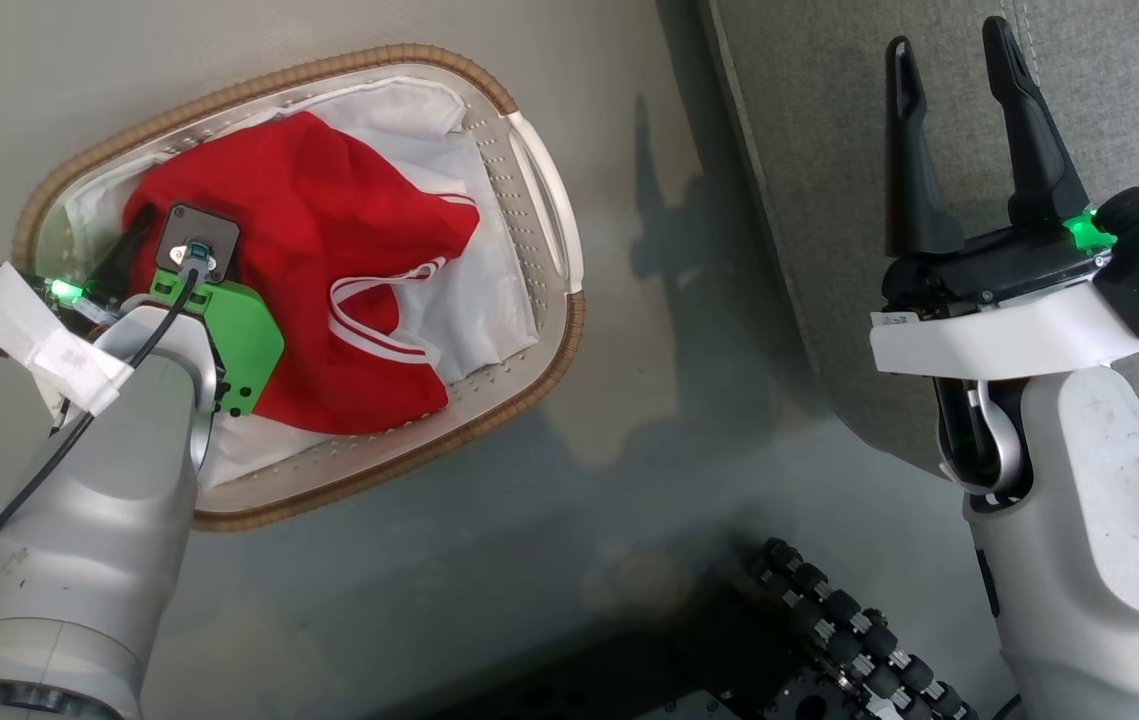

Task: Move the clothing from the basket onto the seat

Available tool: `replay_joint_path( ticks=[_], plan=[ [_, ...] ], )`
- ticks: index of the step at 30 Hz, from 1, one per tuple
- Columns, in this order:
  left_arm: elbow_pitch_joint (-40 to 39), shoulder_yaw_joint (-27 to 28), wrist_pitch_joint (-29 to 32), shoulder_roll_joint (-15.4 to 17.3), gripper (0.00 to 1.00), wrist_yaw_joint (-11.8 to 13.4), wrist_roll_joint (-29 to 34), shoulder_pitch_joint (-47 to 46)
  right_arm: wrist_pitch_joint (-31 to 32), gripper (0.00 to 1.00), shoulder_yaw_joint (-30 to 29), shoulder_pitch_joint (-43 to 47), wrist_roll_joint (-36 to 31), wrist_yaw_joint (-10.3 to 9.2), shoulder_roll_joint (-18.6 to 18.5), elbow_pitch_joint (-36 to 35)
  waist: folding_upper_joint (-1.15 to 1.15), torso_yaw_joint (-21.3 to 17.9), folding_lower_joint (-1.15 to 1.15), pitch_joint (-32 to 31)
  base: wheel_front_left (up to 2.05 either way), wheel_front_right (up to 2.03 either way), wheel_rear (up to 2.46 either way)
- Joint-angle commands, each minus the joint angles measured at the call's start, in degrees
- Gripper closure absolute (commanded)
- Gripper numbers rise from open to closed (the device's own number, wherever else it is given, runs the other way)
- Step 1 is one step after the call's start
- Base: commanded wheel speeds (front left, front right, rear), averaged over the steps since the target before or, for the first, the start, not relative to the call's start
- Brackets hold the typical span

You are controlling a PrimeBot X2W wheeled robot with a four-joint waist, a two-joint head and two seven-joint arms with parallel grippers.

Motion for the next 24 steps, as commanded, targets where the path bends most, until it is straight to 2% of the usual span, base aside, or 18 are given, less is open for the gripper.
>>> replay_joint_path(
  ticks=[1, 3, 4, 6, 16, 24],
  plan=[
    [0.61, 0.05, 0.07, -0.01, 0.0, 0.35, -0.43, -1.21, -0.1, 0.0, 0.16, -0.52, 0.38, -0.08, -0.11, 0.03, 0.0, -0.53, -0.01, 0.58, 0.0, 0.0, 0.0],
    [1.59, -0.16, -0.04, -0.35, 0.0, 0.33, -0.72, -1.26, -0.1, 0.0, 0.36, -0.59, 0.57, -0.08, -0.11, 0.14, 0.0, -0.49, -0.01, 0.5, 0.0, 0.0, 0.0],
    [2.02, -0.22, -0.07, -0.57, 0.24, 0.28, -0.86, -1.27, -0.1, 0.0, 0.44, -0.61, 0.64, -0.08, -0.11, 0.21, 0.0, -0.46, -0.01, 0.42, 0.0, 0.0, 0.0],
    [2.81, -0.39, 0.13, -1.17, 0.98, 0.03, -1.21, -1.19, -0.1, 0.0, 0.62, -0.54, 0.77, -0.08, -0.11, 0.3, 0.0, -0.38, -0.01, 0.2, 0.0, 0.0, 0.0],
    [5.27, -1.41, -2.39, -3.2, 1.0, -1.34, -2.19, 1.35, -0.1, 0.0, 0.79, 0.08, 0.71, -0.08, -0.12, 1.96, 0.0, 0.65, -0.01, -3.22, 0.0, 0.0, 0.0],
    [4.24, -2.16, -7.99, -5.13, 1.0, -4.51, -3.87, 3.85, -0.1, 0.0, 0.31, 2.32, -2.22, -0.08, -0.13, 4.42, 0.0, 3.94, -0.01, -10.2, 0.0, 0.0, 0.0]
  ],
)
